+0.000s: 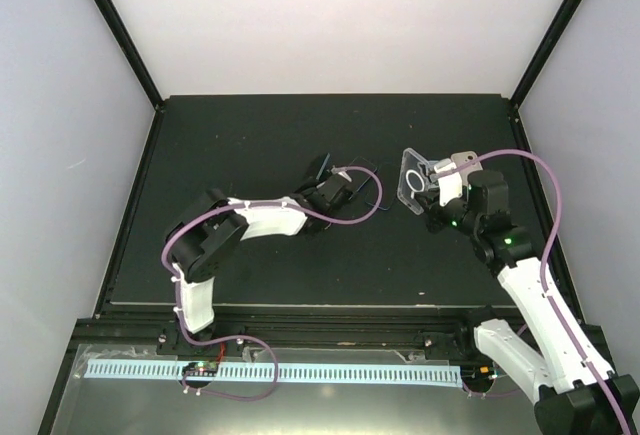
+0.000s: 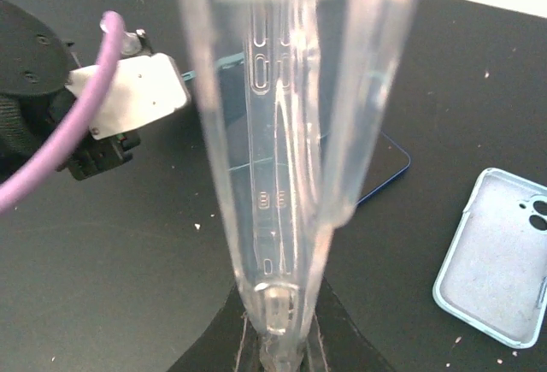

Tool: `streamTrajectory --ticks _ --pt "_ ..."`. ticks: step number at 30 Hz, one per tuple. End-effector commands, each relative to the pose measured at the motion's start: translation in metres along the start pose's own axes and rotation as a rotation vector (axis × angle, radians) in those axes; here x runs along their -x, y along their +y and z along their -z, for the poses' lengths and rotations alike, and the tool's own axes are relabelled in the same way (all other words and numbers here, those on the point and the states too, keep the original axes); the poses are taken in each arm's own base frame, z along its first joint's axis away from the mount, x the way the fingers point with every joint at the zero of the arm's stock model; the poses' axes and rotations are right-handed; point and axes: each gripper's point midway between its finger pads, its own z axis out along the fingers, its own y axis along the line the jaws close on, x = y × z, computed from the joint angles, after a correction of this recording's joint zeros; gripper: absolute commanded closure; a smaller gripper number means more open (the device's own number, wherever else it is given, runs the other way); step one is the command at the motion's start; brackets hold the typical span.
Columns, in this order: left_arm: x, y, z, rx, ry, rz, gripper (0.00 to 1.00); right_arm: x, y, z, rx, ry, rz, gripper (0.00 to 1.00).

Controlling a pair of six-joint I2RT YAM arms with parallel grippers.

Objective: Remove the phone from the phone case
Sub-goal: Place the phone at the center of the board.

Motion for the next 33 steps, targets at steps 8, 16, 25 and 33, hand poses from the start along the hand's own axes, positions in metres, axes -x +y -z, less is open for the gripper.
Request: streamTrajectory --ticks 8,16,25,33 --pt "0.015 -0.001 -0.027 -0.017 -0.001 -0.125 0.86 0.018 -0.007 0.016 -0.063 -0.097 0.033 0.99" --pt "0.014 -0.011 -0.033 -0.045 0.022 -0.153 0.84 0.017 -0.012 0.015 -0.092 -0.095 0.030 0.99" --pt "0.013 -0.009 -0.031 -0.042 0.037 -0.122 0.58 0.014 -0.016 0.012 -0.108 -0.086 0.028 0.99" --pt "0.014 0.005 0.006 -0.141 0.024 0.087 0.35 0.008 -0.032 0.008 -0.186 -0.070 0.011 0.99"
